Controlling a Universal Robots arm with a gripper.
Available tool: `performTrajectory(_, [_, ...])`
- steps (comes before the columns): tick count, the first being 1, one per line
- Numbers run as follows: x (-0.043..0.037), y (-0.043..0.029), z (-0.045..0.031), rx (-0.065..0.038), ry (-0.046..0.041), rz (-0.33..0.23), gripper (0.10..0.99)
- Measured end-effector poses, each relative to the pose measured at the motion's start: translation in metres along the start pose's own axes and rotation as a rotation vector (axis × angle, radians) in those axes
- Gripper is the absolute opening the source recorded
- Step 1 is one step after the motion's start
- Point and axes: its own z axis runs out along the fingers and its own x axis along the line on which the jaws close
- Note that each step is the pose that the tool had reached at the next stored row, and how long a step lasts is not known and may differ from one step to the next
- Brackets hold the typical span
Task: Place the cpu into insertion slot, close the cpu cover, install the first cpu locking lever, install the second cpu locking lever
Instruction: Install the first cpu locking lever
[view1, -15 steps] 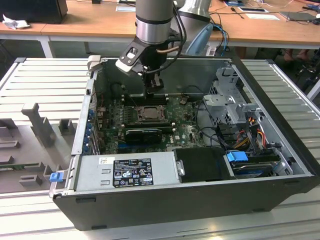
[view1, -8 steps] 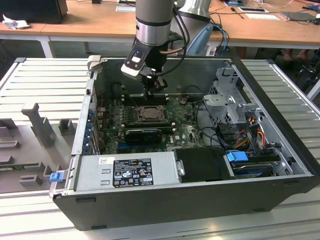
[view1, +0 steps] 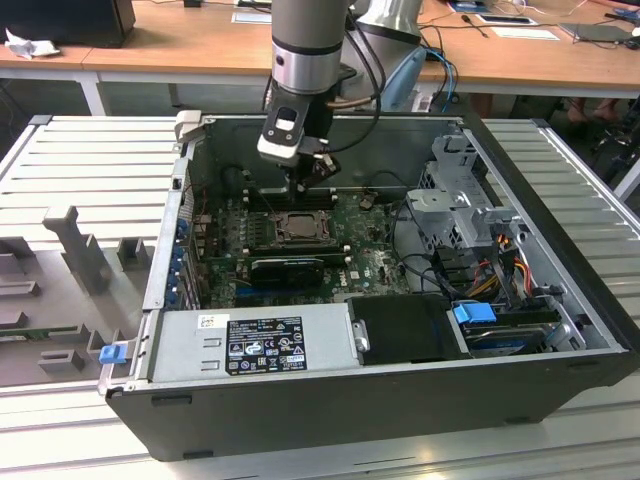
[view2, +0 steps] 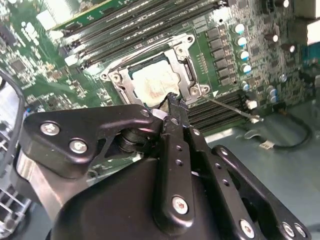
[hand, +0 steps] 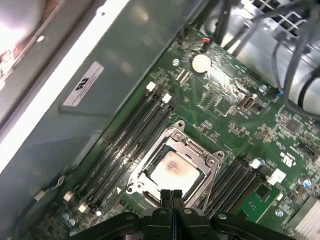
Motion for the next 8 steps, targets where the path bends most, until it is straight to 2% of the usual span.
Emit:
performTrajectory(3, [0.0000, 0.0000, 0.0003, 0.002, 0.0001, -0.058, 0.106])
performTrajectory(4, [0.0000, 0.0000, 0.0006, 0.002, 0.0001, -0.110, 0.106])
performTrajectory(5, [-0.0001, 0.0000, 0.0008, 0.001, -0.0016, -0.150, 0.106])
performTrajectory(8, [0.0000, 0.0000, 0.0012, -0.007, -0.0099, -0.204, 0.106])
